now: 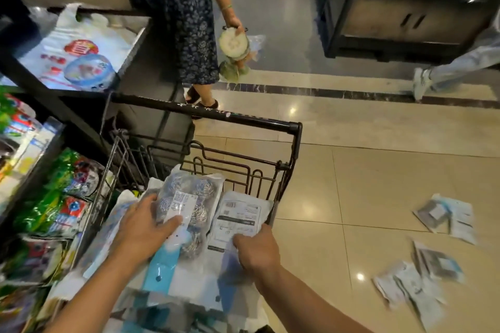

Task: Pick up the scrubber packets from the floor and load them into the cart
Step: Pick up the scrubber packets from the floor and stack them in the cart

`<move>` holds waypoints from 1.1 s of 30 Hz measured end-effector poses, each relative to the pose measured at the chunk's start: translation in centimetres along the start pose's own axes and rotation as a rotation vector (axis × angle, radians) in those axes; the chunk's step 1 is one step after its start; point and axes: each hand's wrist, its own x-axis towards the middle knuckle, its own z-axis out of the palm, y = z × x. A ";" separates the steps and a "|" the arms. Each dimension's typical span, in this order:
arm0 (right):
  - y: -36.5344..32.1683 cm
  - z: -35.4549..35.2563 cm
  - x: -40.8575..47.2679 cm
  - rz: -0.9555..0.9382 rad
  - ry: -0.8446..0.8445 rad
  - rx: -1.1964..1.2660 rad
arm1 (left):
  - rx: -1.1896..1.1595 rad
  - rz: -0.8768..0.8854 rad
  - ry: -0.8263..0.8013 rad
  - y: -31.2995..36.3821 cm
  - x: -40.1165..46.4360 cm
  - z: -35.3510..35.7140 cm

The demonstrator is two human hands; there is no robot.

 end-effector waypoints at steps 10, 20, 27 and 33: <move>-0.6 -3.2 -3.2 -0.172 0.054 -0.117 | 0.163 0.042 0.071 0.9 -3.4 -0.6; 3.4 -16.3 -8.4 -0.298 0.034 0.115 | 0.071 0.479 -0.091 9.2 -9.3 4.2; 11.7 -26.5 -13.0 -0.170 0.336 0.409 | 0.038 0.643 -0.410 16.5 -14.1 12.5; 18.9 -33.8 -16.3 -0.062 0.525 0.613 | 0.093 0.751 -0.537 22.3 -18.3 18.1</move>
